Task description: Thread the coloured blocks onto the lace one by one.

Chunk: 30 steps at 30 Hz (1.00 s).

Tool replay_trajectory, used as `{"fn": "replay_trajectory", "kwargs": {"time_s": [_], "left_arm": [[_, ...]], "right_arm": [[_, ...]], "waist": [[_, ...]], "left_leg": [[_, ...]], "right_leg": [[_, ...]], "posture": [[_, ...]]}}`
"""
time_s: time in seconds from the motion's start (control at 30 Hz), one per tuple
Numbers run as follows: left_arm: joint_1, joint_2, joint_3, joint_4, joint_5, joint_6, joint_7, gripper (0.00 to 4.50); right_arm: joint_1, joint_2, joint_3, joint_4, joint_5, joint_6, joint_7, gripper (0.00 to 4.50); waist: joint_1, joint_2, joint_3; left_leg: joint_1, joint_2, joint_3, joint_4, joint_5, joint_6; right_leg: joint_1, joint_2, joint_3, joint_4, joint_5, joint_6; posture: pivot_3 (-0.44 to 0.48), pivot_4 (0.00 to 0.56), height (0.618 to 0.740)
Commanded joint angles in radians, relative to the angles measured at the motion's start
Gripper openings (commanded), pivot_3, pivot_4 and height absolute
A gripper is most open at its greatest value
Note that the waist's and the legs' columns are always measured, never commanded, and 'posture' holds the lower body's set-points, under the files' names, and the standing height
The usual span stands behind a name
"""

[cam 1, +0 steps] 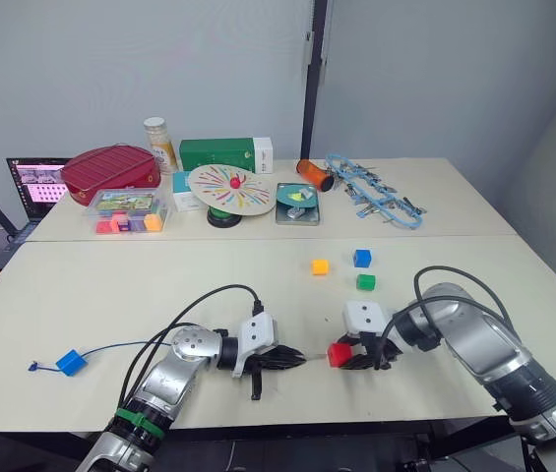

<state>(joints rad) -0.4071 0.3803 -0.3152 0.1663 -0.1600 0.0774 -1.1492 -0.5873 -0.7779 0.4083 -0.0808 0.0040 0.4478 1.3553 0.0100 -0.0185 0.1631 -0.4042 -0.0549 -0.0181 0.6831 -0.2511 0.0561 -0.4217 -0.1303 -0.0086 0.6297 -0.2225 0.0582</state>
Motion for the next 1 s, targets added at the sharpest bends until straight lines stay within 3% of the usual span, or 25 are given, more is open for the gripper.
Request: {"fn": "replay_trajectory", "kwargs": {"time_s": [0.03,0.37,1.0], "left_arm": [[-0.015,-0.008,-0.006,-0.014,-0.011,0.013,-0.009,0.00],[-0.015,-0.014,-0.011,-0.025,-0.022,0.034,-0.027,0.00],[-0.131,-0.128,-0.037,0.135,0.027,-0.055,-0.003,0.00]], "right_arm": [[-0.002,0.002,0.052,-0.002,-0.041,0.017,0.001,1.18],[-0.016,0.013,0.084,-0.010,-0.063,0.069,-0.008,1.18],[0.006,0.025,0.097,-0.064,-0.055,0.127,-0.026,1.18]], "waist": [[-0.001,0.000,0.000],[-0.001,-0.002,-0.002],[-0.007,-0.003,-0.002]], "left_leg": [[0.000,0.000,0.000,0.000,0.000,0.000],[0.002,0.000,0.000,0.000,0.000,0.000],[0.001,0.001,0.000,0.000,0.000,0.000]], "right_leg": [[0.000,0.000,0.000,0.000,0.000,0.000],[0.001,0.000,0.000,0.000,0.000,0.000],[0.001,0.001,0.000,0.000,0.000,0.000]], "posture": [[0.000,0.150,0.740],[0.000,0.150,0.740],[0.000,0.150,0.740]]}}
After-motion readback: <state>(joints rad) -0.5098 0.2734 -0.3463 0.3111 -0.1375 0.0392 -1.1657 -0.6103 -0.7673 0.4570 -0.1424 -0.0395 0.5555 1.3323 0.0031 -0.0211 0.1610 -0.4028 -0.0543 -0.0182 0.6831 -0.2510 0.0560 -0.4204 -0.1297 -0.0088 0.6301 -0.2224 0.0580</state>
